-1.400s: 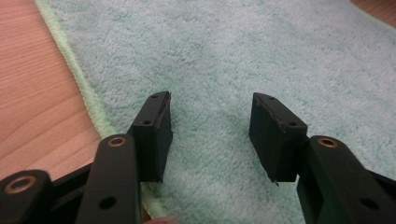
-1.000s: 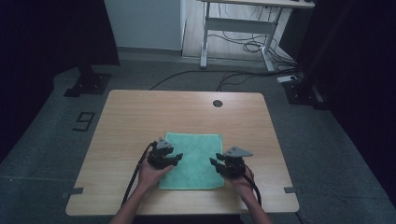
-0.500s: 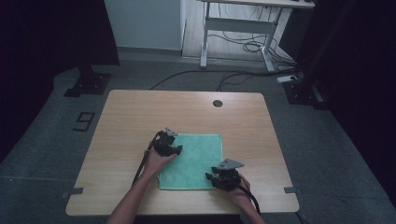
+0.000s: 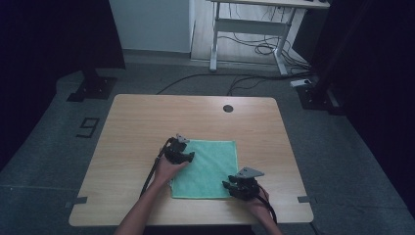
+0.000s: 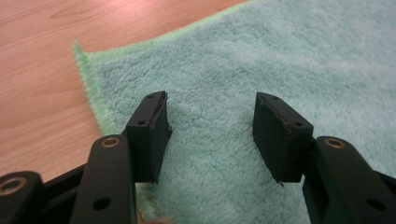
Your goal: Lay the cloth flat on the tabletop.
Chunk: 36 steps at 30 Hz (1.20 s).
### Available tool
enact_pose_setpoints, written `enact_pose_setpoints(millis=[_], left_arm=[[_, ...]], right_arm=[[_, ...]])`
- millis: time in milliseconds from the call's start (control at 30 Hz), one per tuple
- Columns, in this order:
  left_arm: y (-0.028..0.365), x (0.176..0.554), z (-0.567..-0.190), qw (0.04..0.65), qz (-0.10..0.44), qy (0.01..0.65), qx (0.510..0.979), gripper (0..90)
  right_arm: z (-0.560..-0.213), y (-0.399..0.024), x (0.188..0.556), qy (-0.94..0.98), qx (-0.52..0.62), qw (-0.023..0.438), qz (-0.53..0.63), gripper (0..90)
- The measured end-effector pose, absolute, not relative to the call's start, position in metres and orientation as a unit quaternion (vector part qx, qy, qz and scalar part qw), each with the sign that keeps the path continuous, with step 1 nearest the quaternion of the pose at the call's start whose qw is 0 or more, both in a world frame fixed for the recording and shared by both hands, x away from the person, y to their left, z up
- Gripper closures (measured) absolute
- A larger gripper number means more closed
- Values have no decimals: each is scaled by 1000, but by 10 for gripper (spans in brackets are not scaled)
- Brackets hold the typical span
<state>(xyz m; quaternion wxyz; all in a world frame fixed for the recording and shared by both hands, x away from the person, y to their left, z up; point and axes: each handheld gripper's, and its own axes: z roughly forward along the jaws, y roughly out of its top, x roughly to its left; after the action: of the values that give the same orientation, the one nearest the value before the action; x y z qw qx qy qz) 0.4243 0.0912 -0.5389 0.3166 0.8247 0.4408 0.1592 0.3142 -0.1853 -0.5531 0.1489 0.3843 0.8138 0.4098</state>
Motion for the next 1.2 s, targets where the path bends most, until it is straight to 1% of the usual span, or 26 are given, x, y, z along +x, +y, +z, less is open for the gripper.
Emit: enact_pose_setpoints(millis=[167, 233, 367, 467, 667, 933, 1200], left_arm=[[93, 424, -538, 320, 152, 438, 826, 459], [94, 424, -537, 322, 149, 439, 826, 459], [104, 423, -526, 339, 157, 440, 816, 462], [115, 422, -513, 349, 171, 443, 808, 460], [129, 422, -504, 356, 176, 451, 799, 459], [141, 425, -501, 354, 178, 459, 795, 459], [141, 432, -504, 353, 169, 466, 794, 462]], right_arm=[[-553, -183, 311, 816, 383, 159, 403, 596], [-551, -180, 311, 813, 384, 155, 409, 586], [-544, -175, 308, 806, 372, 159, 431, 579], [-534, -159, 304, 806, 349, 155, 453, 564], [-527, -132, 297, 814, 319, 145, 463, 542], [-524, -103, 294, 820, 302, 130, 470, 522], [-526, -77, 294, 824, 283, 116, 477, 518]])
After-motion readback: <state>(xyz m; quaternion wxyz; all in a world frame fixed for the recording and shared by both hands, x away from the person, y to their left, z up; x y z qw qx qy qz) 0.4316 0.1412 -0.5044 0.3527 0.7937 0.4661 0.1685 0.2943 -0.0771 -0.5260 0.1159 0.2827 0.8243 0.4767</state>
